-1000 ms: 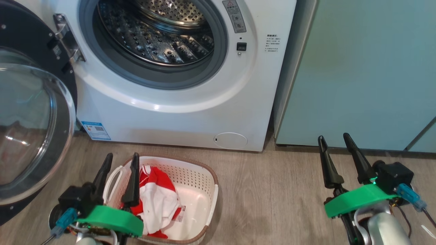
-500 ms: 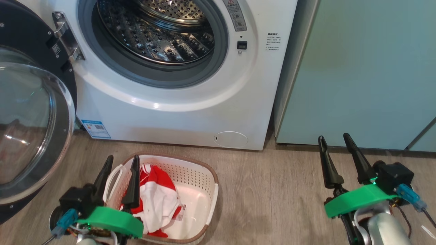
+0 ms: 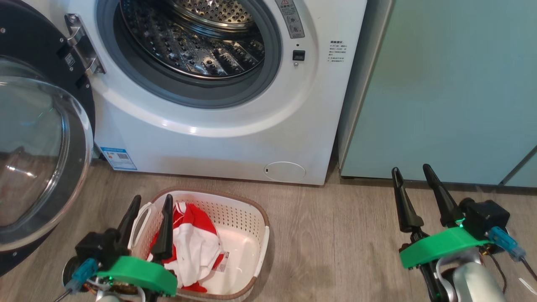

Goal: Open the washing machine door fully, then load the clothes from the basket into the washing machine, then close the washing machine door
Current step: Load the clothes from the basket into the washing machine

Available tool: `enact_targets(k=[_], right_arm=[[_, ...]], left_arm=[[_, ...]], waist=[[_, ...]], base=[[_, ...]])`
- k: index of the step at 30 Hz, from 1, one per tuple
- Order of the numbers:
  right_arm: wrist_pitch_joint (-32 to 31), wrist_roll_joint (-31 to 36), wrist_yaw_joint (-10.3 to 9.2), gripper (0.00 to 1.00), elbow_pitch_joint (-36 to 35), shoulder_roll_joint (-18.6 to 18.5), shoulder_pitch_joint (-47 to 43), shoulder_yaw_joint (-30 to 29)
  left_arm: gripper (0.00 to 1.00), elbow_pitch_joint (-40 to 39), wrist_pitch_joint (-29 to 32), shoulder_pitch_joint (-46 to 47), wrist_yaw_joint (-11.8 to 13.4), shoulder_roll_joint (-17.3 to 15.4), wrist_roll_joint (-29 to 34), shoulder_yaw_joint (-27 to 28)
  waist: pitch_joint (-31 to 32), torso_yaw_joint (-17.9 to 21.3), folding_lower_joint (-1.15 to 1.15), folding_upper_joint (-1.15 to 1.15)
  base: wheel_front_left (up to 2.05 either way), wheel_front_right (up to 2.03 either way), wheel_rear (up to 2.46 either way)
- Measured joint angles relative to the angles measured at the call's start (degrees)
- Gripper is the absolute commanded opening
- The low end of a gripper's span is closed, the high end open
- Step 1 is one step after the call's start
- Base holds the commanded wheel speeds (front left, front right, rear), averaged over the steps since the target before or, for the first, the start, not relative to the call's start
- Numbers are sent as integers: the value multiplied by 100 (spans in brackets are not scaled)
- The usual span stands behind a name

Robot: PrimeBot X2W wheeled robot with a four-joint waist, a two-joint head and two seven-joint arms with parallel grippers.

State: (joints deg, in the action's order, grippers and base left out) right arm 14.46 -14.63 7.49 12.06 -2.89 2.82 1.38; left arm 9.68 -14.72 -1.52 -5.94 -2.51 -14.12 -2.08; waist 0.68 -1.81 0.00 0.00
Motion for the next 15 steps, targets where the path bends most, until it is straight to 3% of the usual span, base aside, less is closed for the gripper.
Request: enact_targets(k=[9, 15], right_arm=[[0, 1, 0, 100, -11, 0, 0, 3], [0, 40, 0, 100, -93, 0, 36, 47]], left_arm=[[100, 104, 0, 0, 2, 0, 0, 1], [100, 704, 0, 74, 44, 0, 71, -7]], waist=[[-104, 7, 0, 0], [-447, 75, 0, 0]], base=[[0, 0, 0], [0, 0, 0]])
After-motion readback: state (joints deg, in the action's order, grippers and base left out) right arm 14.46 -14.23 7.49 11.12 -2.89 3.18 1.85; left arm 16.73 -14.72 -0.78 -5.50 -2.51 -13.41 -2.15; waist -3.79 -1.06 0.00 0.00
